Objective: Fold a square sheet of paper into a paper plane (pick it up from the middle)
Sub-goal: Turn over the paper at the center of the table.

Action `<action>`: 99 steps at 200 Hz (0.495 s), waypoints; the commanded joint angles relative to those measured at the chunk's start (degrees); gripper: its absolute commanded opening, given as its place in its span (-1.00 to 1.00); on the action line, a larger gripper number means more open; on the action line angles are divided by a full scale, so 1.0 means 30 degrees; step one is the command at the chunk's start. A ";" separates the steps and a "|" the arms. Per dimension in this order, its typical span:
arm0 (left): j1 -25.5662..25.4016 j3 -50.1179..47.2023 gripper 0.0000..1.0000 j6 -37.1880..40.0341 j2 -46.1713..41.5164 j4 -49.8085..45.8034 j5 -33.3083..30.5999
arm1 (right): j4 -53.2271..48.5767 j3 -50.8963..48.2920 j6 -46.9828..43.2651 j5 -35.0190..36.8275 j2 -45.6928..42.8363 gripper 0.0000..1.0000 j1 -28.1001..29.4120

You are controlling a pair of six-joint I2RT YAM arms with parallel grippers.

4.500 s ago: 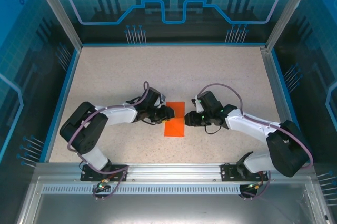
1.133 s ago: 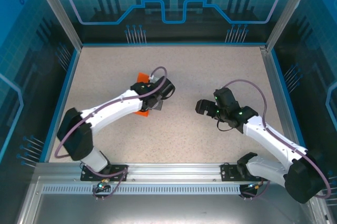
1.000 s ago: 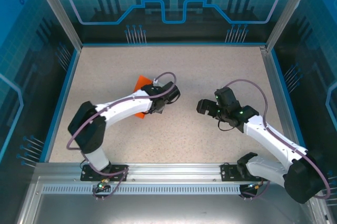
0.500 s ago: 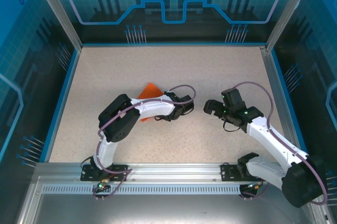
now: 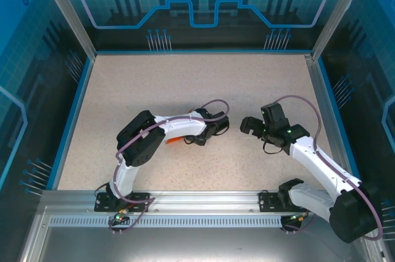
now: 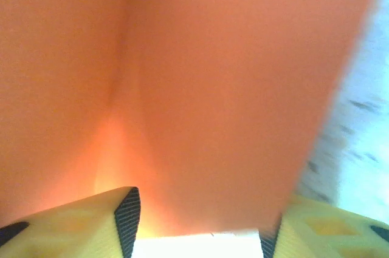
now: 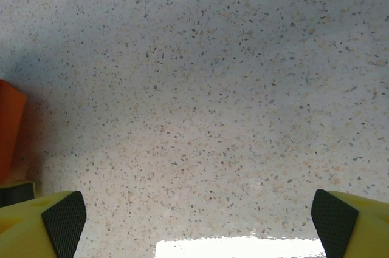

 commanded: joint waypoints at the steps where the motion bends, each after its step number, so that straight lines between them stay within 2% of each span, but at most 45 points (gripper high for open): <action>1: -0.0409 -0.0566 0.34 0.0368 -0.3324 0.1438 0.3309 | -0.0607 0.0652 -0.0702 -0.0394 0.0118 0.99 -0.0370; 17: -0.0380 -0.1592 0.57 0.0388 -0.5348 0.2755 0.4692 | -0.0437 0.0952 -0.1250 -0.1321 0.0324 0.99 -0.0345; 41: 0.0056 -0.2965 0.80 0.0159 -0.8127 0.4178 0.5952 | 0.0040 0.1338 -0.1803 -0.2402 0.0823 0.99 -0.0199; 66: 0.1632 -0.4756 0.91 -0.0522 -1.0254 0.5616 0.7708 | 0.0257 0.2229 -0.1847 -0.2727 0.1905 0.93 0.0719; 99: 0.4593 -0.7711 0.97 -0.1652 -1.2310 0.7614 0.9576 | 0.0951 0.3810 -0.1143 -0.2092 0.4433 0.83 0.3681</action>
